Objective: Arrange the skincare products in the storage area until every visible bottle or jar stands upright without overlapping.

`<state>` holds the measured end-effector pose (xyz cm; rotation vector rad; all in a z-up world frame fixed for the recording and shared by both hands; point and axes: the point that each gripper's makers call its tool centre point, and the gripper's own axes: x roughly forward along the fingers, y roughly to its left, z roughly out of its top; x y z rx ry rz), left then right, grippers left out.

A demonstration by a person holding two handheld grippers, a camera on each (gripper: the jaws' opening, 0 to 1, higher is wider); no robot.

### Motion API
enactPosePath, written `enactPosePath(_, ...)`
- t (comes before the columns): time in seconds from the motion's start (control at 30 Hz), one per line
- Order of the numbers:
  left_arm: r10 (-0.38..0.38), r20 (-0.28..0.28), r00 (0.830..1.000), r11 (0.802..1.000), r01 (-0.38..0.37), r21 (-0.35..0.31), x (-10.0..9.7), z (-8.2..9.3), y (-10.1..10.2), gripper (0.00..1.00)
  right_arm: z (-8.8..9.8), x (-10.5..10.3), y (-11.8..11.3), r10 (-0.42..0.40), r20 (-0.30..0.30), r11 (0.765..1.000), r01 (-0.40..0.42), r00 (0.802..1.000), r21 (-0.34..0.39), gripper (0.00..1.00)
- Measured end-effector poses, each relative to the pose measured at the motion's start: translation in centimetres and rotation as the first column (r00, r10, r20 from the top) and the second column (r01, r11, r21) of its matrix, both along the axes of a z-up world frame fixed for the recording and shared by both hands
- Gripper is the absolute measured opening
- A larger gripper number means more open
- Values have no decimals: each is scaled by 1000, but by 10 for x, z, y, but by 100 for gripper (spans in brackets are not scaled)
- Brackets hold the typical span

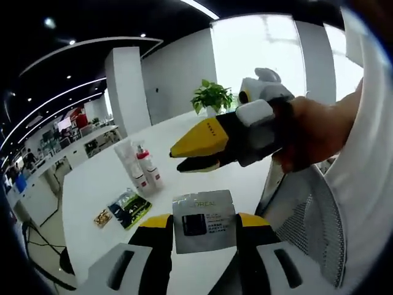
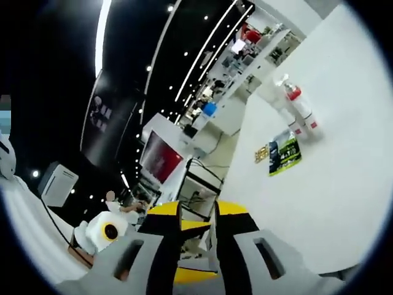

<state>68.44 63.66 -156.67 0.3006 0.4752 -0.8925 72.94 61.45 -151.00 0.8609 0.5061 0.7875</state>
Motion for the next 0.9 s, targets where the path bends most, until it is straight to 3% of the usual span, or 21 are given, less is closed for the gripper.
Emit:
enactPosePath(0.3, -9, -17, 1000, 999, 10, 36, -1, -10, 2, 41, -1, -4, 13, 40, -26, 999, -39, 999, 26, 41)
enactPosePath(0.7, 2, -5, 1000, 999, -1, 50, 3, -10, 6, 41, -22, -12, 21, 96, -88, 994, -100, 991, -47, 42)
enactPosePath(0.9, 12, -7, 1000, 998, -12, 54, 6, -12, 11, 41, -24, -19, 28, 138, -114, 990, -141, 984, -23, 36)
